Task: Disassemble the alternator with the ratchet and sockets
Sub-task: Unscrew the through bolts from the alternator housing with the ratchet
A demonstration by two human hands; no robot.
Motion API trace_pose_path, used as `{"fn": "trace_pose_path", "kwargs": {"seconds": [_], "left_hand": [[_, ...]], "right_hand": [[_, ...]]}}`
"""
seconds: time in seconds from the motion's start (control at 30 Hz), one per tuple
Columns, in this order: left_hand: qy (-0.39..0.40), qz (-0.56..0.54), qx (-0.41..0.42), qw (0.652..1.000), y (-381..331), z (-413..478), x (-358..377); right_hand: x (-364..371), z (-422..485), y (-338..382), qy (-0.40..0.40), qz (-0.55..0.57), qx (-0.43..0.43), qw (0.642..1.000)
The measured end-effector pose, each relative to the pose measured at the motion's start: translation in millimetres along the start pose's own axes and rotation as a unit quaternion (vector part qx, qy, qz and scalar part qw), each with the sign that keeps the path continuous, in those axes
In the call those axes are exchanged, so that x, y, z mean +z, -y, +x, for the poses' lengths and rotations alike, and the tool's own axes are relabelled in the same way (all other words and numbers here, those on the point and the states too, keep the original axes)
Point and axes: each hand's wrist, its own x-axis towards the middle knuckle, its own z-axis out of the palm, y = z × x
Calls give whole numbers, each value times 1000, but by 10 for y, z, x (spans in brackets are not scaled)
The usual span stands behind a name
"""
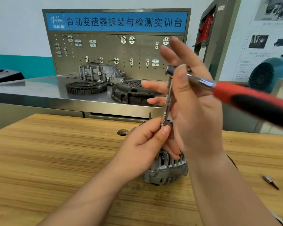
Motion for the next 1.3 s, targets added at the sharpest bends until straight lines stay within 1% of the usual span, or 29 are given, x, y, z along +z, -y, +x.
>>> {"fn": "trace_pose_path", "kwargs": {"seconds": [0.1,0.17,0.23,0.37,0.4,0.43,0.5,0.6,0.67,0.73,0.8,0.87,0.9,1.0,1.1,1.2,1.23,1.3], "left_hand": [[13,-16,10,1000,-77,-16,-31],[21,0,16,1000,-92,-21,-24],[12,20,16,1000,-90,-16,-4],[-33,39,9,999,-54,-15,69],[-35,49,5,998,-47,-14,90],[-36,56,2,998,-37,-13,102],[-38,59,-3,998,-38,-12,121],[-21,47,-6,999,-66,-10,131],[5,41,-18,999,-85,7,113],[27,35,-30,999,-98,35,86],[34,28,-42,998,-98,67,86],[24,41,-49,998,-93,88,119],[20,50,-52,997,-87,93,136],[24,65,-59,996,-88,102,159],[31,54,-64,996,-133,106,153],[25,79,-68,994,-160,106,166],[20,85,-70,994,-157,105,172],[8,91,-68,993,-146,99,182]], "right_hand": [[-25,10,-11,-7,109,116,987],[-37,5,-28,-6,126,156,980],[-35,-2,-38,-10,105,142,984],[-55,23,11,-8,36,27,999],[-67,30,21,-1,31,9,999],[-76,37,30,1,36,8,999],[-88,42,40,-1,69,51,996],[-138,49,21,1,96,149,984],[-162,52,8,12,102,176,979],[-164,47,-15,11,89,143,986],[-187,55,-15,10,49,68,996],[-251,81,10,32,3,2,999],[-288,95,24,52,-7,-9,999],[-351,123,29,95,36,32,994],[-359,117,-16,70,122,102,985],[-358,113,-51,53,153,186,969],[-353,107,-69,46,146,190,970],[-336,98,-91,30,116,153,981]]}}
